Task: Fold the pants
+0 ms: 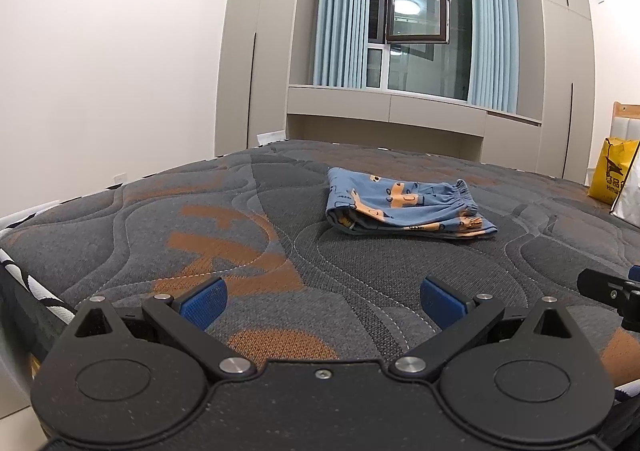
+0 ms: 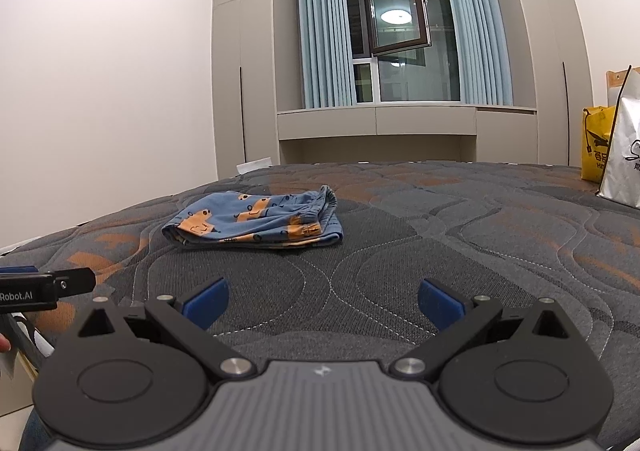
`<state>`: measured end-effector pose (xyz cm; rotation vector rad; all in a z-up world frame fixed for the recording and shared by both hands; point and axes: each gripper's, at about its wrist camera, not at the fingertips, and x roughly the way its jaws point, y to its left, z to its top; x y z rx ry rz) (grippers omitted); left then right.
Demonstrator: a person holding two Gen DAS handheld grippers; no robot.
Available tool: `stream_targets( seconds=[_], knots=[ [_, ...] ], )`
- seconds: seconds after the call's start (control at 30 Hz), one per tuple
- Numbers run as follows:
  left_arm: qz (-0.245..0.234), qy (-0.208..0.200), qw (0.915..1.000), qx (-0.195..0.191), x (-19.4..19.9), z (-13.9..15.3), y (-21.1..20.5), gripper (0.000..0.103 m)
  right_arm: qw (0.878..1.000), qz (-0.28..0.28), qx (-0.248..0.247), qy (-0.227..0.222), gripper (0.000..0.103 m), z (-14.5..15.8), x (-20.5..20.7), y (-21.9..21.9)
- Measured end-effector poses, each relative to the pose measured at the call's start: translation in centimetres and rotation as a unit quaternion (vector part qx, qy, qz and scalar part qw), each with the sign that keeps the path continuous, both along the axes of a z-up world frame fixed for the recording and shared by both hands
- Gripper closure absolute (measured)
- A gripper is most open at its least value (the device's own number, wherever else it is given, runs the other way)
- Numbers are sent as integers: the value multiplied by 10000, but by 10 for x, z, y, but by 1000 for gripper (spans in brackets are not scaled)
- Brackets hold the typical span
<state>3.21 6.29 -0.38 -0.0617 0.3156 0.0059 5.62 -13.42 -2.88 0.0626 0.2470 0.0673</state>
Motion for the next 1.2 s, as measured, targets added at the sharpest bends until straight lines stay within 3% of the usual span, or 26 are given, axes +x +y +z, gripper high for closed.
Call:
stream_targets(
  seconds=[1.2],
  knots=[
    [-29,38,10000,17,1,0,-3,1,10000,-15,18,23,0,-3,-1,-4]
  ],
)
